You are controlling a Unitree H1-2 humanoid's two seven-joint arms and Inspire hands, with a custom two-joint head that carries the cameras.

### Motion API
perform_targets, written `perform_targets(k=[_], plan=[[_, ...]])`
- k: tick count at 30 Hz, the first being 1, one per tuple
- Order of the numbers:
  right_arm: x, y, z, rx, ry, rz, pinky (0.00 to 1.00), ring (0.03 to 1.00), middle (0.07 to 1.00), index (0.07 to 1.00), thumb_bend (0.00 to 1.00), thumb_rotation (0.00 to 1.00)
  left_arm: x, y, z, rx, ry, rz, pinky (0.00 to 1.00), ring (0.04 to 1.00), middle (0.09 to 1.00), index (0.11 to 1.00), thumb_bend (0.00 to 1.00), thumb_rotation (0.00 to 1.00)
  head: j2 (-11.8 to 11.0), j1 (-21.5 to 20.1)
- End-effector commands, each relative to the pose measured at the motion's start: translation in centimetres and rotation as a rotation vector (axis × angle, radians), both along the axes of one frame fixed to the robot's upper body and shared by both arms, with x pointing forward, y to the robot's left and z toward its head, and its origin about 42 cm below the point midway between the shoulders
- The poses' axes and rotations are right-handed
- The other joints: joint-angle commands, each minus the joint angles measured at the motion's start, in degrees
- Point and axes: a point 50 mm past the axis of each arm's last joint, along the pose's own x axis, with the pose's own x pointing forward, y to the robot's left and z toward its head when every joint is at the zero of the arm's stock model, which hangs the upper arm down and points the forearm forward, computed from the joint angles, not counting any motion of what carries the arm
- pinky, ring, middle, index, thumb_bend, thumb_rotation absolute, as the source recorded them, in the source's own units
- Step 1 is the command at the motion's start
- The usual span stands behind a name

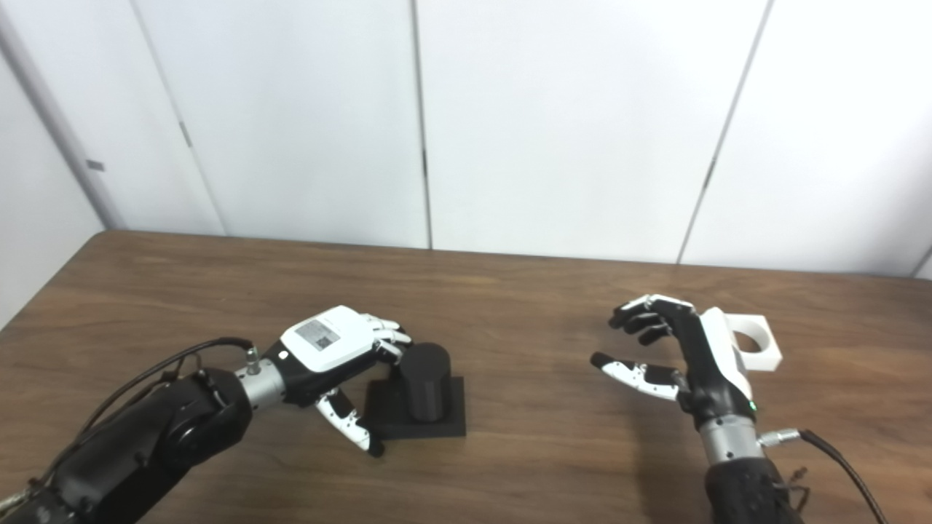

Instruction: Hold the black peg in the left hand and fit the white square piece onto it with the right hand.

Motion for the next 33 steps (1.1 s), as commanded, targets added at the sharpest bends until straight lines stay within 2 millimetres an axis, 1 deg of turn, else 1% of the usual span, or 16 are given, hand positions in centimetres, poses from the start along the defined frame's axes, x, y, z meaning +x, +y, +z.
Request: perform_targets(k=[1, 2, 6, 7, 8, 9, 11, 13, 14, 16, 17, 18, 21, 26, 30, 33], plan=[[0.6, 0.4, 2.7, 0.003, -0.115, 0.019, 0.52, 0.593, 0.641, 0.493, 0.5, 0.13, -1.5, -1.0, -3.1, 0.121, 0.076, -0.068, 0.85, 0.881, 0.837, 0.487, 0.52, 0.07, 0.1, -2.2], [0.5, 0.4, 2.8, 0.001, -0.118, 0.021, 0.52, 0.591, 0.641, 0.493, 0.5, 0.13, -1.5, -1.1, -3.1, 0.127, 0.072, -0.068, 0.85, 0.88, 0.837, 0.487, 0.52, 0.07, 0.1, -2.2], [0.0, -0.8, 4.1, -0.078, -0.14, 0.033, 0.5, 0.589, 0.65, 0.493, 0.5, 0.13, -1.5, -0.8, -3.7, 0.135, 0.056, -0.076, 0.83, 0.867, 0.827, 0.487, 0.52, 0.07, -0.5, -6.2], [-0.1, -1.2, 4.7, -0.105, -0.141, 0.035, 0.5, 0.599, 0.652, 0.494, 0.5, 0.13, -1.5, -0.6, -3.8, 0.137, 0.059, -0.074, 0.83, 0.87, 0.827, 0.487, 0.52, 0.07, -1.1, -8.0], [-0.2, -1.5, 5.0, -0.123, -0.14, 0.036, 0.52, 0.612, 0.659, 0.494, 0.5, 0.13, -1.5, -0.5, -3.8, 0.138, 0.061, -0.072, 0.83, 0.873, 0.83, 0.487, 0.52, 0.07, -1.1, -8.0], [-0.2, -2.3, 5.8, -0.165, -0.138, 0.04, 0.52, 0.617, 0.661, 0.494, 0.5, 0.13, -1.5, -0.3, -4.0, 0.135, 0.062, -0.071, 0.83, 0.875, 0.831, 0.488, 0.52, 0.07, -1.8, -10.2], [-0.2, -3.4, 6.9, -0.227, -0.122, 0.048, 0.55, 0.65, 0.683, 0.495, 0.51, 0.13, -1.6, 0.1, -4.3, 0.125, 0.067, -0.065, 0.83, 0.867, 0.831, 0.487, 0.52, 0.07, -2.2, -11.3], [-0.1, -4.7, 8.4, -0.316, -0.095, 0.04, 0.56, 0.669, 0.698, 0.495, 0.51, 0.13, -1.7, 0.5, -4.6, 0.118, 0.075, -0.054, 0.83, 0.864, 0.835, 0.487, 0.52, 0.06, -3.6, -14.7], [-0.1, -5.0, 8.7, -0.34, -0.085, 0.036, 0.57, 0.682, 0.709, 0.496, 0.51, 0.14, -1.8, 0.7, -4.7, 0.117, 0.077, -0.051, 0.83, 0.862, 0.838, 0.488, 0.52, 0.06, -3.6, -14.7], [0.2, -6.2, 10.0, -0.436, -0.04, 0.015, 0.58, 0.703, 0.733, 0.496, 0.51, 0.14, -1.9, 1.0, -4.9, 0.115, 0.073, -0.05, 0.82, 0.855, 0.84, 0.488, 0.52, 0.06, -4.9, -17.3], [0.3, -6.5, 10.4, -0.468, -0.023, 0.006, 0.59, 0.725, 0.759, 0.621, 0.66, 0.12, -1.9, 1.1, -5.0, 0.114, 0.071, -0.051, 0.81, 0.847, 0.838, 0.487, 0.52, 0.06, -5.2, -17.9], [0.4, -6.7, 10.8, -0.504, -0.005, -0.004, 0.6, 0.732, 0.769, 0.663, 0.7, 0.12, -1.9, 1.3, -5.1, 0.116, 0.068, -0.053, 0.8, 0.844, 0.837, 0.487, 0.52, 0.06, -5.7, -18.8], [1.1, -7.5, 12.2, -0.656, 0.049, -0.042, 0.63, 0.776, 0.82, 0.73, 0.8, 0.15, -1.8, 1.8, -5.2, 0.102, 0.064, -0.053, 0.79, 0.835, 0.827, 0.487, 0.52, 0.06, -7.4, -21.8], [2.8, -8.2, 13.5, -0.861, 0.132, -0.097, 0.69, 0.843, 0.882, 0.787, 0.89, 0.17, -1.7, 2.6, -5.3, 0.097, 0.055, -0.055, 0.78, 0.828, 0.813, 0.487, 0.52, 0.06, -8.9, -24.7], [4.2, -8.6, 14.3, -0.937, 0.191, -0.125, 0.79, 0.89, 0.908, 0.818, 0.9, 0.15, -1.7, 3.2, -5.8, 0.103, 0.04, -0.067, 0.75, 0.813, 0.804, 0.487, 0.52, 0.06, -9.7, -26.9], [5.4, -8.9, 14.5, -0.973, 0.236, -0.16, 0.85, 0.906, 0.914, 0.825, 0.9, 0.14, -1.8, 3.6, -6.0, 0.11, 0.045, -0.068, 0.76, 0.823, 0.815, 0.487, 0.52, 0.06, -9.9, -27.6]])
